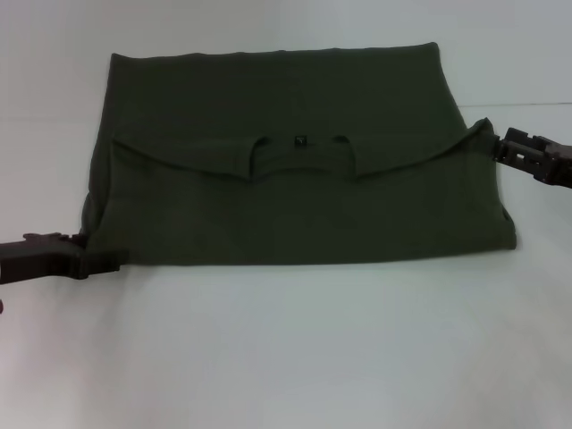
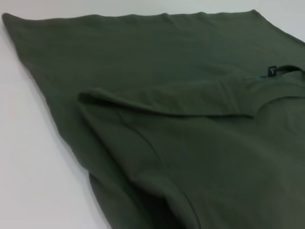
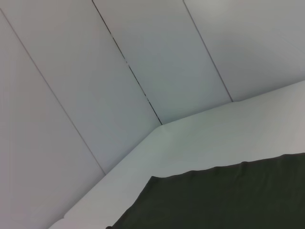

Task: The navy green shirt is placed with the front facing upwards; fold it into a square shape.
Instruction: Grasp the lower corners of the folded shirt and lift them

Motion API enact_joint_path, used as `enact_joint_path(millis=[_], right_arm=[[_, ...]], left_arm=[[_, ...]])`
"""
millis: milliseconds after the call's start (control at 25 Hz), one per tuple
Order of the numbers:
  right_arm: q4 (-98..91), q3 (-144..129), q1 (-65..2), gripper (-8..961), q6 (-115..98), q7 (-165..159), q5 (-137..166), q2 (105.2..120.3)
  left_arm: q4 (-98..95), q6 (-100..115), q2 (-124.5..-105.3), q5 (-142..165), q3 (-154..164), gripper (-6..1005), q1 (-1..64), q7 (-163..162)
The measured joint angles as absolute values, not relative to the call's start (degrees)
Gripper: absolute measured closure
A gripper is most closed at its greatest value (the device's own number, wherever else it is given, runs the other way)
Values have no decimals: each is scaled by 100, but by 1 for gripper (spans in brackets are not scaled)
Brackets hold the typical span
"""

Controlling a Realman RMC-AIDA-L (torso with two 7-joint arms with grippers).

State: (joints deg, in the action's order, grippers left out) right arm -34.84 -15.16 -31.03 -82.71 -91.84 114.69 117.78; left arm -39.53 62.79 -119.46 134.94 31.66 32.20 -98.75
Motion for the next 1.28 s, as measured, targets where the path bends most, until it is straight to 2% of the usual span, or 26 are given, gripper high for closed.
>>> enact_joint_path(millis=[80,320,960,1080,1280], right_arm=[[-3484,-1514,-3100,41,-8272,-9195,11469,11777],[-3481,-1503,-3072,41,-8284,-9226,11469,11777],[-3480,-1491,-2945,64,-8334,-9255,11460,11741],[-3484,-1491,-2863,69,-8245,-9571,11467,11661],[-3523,-1644,-2726,77,-8097,-10324,11793,11303]], left_arm=[[-3951,6272,-11945,13495,3166,175,3223,-9881],[-3970,6216,-11944,13499,3118,297,3228,-9887],[-3982,6225,-11972,13492,3164,863,3199,-9810],[-3982,6228,-11979,13490,3168,951,3199,-9808],[-3988,6206,-11993,13490,3173,952,3199,-9753]])
